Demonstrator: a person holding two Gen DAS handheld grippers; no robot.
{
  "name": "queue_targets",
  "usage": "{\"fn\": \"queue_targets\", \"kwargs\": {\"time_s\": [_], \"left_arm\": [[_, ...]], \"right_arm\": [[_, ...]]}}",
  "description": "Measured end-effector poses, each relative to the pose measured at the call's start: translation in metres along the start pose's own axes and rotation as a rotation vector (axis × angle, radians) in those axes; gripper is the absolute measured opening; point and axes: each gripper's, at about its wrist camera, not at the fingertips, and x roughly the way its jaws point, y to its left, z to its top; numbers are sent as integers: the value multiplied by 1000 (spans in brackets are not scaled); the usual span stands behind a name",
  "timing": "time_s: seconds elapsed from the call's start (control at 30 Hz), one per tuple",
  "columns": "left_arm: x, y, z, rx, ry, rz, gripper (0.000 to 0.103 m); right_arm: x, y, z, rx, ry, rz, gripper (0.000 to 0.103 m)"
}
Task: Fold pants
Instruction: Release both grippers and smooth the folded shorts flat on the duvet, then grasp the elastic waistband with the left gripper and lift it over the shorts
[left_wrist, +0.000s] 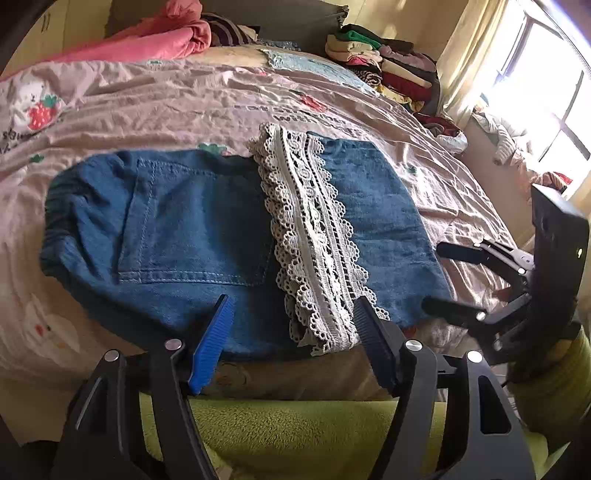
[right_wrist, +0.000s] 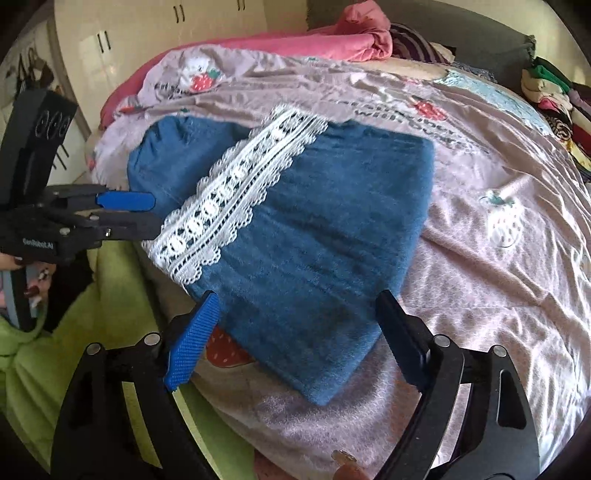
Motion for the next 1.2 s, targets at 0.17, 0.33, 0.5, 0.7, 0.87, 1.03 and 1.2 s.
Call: {"fn": "queue_targets", "kwargs": {"time_s": [0.17, 0.33, 0.5, 0.7, 0.87, 1.03, 1.2], "left_arm": [[-15, -4, 3, 23, -27, 36, 85], [-28, -4, 5, 31, -56, 76, 96], [-43, 4, 7, 7, -83, 117, 98], [-58, 29, 6, -47, -106, 156, 98], [-69, 56, 4, -105, -115, 204, 98], [-75, 81, -2, -159, -118, 231, 98], [-79, 97, -7, -195, -123, 238, 98]], "right_arm": [[-9, -5, 7, 21, -21, -5, 80], [-20, -6, 13, 25, -51, -21, 86], [-29, -5, 21, 39, -76, -25, 93], [-32, -1, 30, 34, -96, -21, 94], [-31, 8, 44, 12, -110, -13, 94], [-26, 19, 63, -23, -117, -9, 94], [-22, 35, 83, -63, -129, 2, 94]]}}
